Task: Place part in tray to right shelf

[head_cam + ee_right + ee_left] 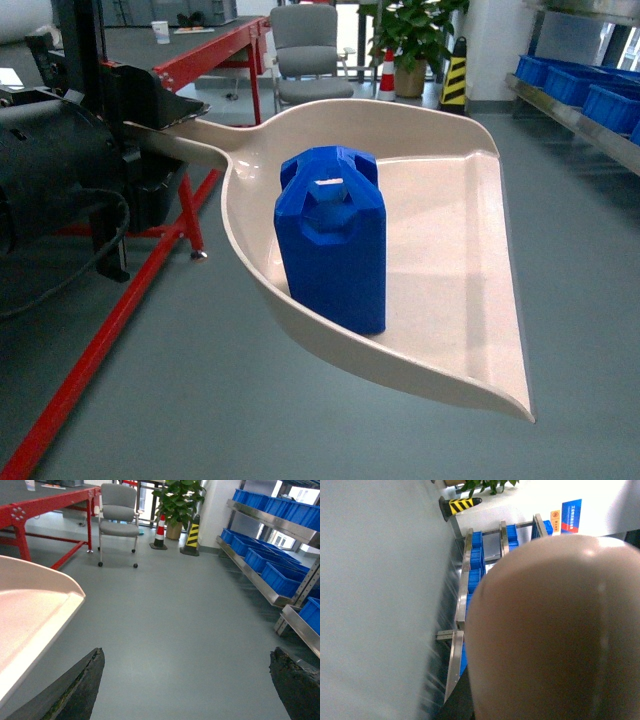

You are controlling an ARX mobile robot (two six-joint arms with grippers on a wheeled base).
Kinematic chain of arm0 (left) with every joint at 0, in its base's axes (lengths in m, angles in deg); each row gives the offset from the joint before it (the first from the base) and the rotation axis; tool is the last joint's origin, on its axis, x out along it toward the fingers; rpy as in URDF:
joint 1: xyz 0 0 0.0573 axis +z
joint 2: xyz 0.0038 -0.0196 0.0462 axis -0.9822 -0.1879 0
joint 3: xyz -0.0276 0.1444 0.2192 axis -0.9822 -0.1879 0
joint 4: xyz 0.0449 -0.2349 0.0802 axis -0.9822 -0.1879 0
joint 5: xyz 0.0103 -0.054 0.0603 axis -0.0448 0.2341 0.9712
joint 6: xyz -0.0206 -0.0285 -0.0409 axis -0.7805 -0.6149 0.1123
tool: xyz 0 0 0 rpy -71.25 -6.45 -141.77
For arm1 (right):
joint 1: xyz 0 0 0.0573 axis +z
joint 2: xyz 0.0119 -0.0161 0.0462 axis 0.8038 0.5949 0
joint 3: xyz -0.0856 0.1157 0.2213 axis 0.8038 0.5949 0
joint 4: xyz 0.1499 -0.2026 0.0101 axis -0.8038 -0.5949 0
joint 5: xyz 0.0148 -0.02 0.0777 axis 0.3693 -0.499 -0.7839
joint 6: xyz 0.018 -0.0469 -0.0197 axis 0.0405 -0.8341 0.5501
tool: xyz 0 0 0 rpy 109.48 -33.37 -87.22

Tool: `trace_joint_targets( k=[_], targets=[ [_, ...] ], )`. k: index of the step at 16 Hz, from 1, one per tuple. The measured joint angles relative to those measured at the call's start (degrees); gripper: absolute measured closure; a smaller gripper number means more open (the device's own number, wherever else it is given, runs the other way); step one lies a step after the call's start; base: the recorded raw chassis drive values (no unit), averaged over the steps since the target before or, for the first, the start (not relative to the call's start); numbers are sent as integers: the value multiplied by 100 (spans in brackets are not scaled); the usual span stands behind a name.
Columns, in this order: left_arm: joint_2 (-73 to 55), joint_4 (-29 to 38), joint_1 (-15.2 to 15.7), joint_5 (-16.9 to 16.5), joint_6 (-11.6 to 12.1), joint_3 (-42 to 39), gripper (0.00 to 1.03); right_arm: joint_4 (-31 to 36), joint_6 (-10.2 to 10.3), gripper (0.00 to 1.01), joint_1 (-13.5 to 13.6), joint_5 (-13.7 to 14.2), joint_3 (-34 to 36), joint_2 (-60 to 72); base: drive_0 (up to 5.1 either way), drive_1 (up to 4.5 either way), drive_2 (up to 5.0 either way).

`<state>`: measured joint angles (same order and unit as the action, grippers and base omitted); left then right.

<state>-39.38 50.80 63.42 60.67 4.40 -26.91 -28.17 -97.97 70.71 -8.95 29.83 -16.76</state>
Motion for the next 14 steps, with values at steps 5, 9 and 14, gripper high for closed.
trace_joint_targets(
  k=[5, 9, 14],
  targets=[
    [0, 28, -2, -20, -4, 0, 84, 26, 0, 3, -2, 13, 0, 7, -4, 428, -436],
    [0, 46, -2, -15, -7, 0, 84, 35, 0, 3, -2, 17, 2, 4, -4, 428, -436],
    [-2, 20, 11, -2, -4, -7, 84, 37, 0, 3, -2, 13, 0, 13, -4, 428, -436]
  ],
)
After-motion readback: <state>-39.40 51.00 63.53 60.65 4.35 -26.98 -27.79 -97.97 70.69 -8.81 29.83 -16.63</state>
